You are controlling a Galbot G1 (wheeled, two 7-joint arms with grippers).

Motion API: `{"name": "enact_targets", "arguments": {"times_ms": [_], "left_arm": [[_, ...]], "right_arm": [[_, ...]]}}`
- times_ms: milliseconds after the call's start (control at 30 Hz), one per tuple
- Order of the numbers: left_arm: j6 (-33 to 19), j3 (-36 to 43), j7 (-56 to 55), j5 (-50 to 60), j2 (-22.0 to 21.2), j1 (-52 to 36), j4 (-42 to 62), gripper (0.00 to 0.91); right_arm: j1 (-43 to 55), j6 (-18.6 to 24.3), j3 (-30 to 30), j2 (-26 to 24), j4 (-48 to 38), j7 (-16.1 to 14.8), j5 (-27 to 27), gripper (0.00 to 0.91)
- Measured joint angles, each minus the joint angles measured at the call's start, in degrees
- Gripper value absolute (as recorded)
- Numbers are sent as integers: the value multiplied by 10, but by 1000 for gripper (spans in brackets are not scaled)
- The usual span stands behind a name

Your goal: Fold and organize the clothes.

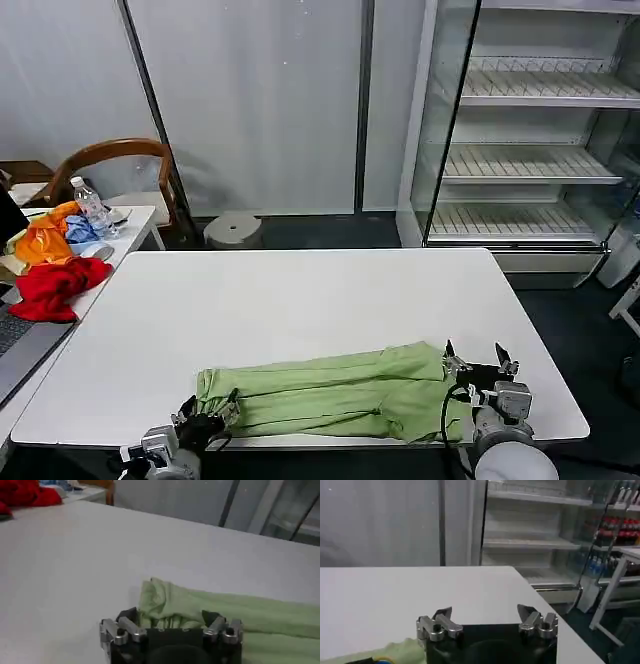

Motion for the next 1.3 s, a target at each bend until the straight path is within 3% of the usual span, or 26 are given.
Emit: {"name": "enact_targets", "arguments": {"times_ms": [900, 1300], "left_arm": [[-24, 14, 10, 39, -3, 12, 2, 10], [-28, -18, 10, 49, 27, -9, 29, 10]], "right_arm": [[0, 4, -1, 0, 2, 1, -6, 907], [1, 6, -2, -3, 3, 1, -7, 907]]}}
